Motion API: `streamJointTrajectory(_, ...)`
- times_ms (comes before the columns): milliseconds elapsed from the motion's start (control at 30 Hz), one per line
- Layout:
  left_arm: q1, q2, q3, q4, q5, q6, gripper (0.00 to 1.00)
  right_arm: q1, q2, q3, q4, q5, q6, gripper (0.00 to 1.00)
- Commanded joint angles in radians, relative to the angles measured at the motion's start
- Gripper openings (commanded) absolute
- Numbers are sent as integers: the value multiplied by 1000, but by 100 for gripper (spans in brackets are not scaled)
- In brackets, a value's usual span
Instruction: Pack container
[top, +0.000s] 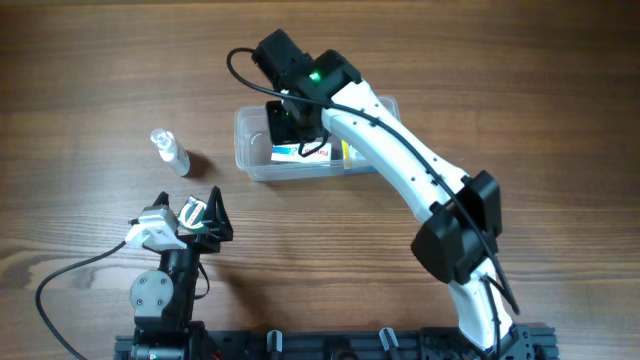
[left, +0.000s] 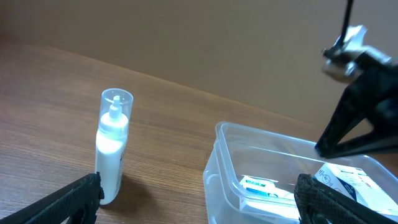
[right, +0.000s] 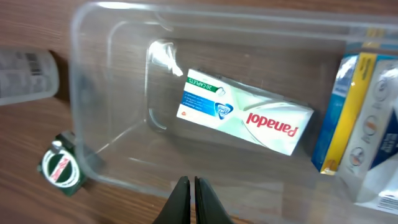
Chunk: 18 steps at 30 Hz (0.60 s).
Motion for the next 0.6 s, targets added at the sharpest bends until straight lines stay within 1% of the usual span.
streamJointTrajectory(0, 10, -5, -5, -2, 12, -8, 100, 19, 60, -3, 3, 24, 27, 4)
streamJointTrajectory(167, 10, -5, -5, -2, 12, -8, 100, 23, 93, -3, 14, 25, 24, 4)
streamJointTrajectory(300, 10, -5, -5, -2, 12, -8, 100, 25, 106, -3, 41, 42, -86, 4)
streamJointTrajectory(433, 10, -5, -5, -2, 12, -8, 100, 23, 106, -3, 49, 84, -140, 4)
streamJointTrajectory(567, 10, -5, -5, -2, 12, -8, 100, 23, 106, -3, 66, 84, -245, 4)
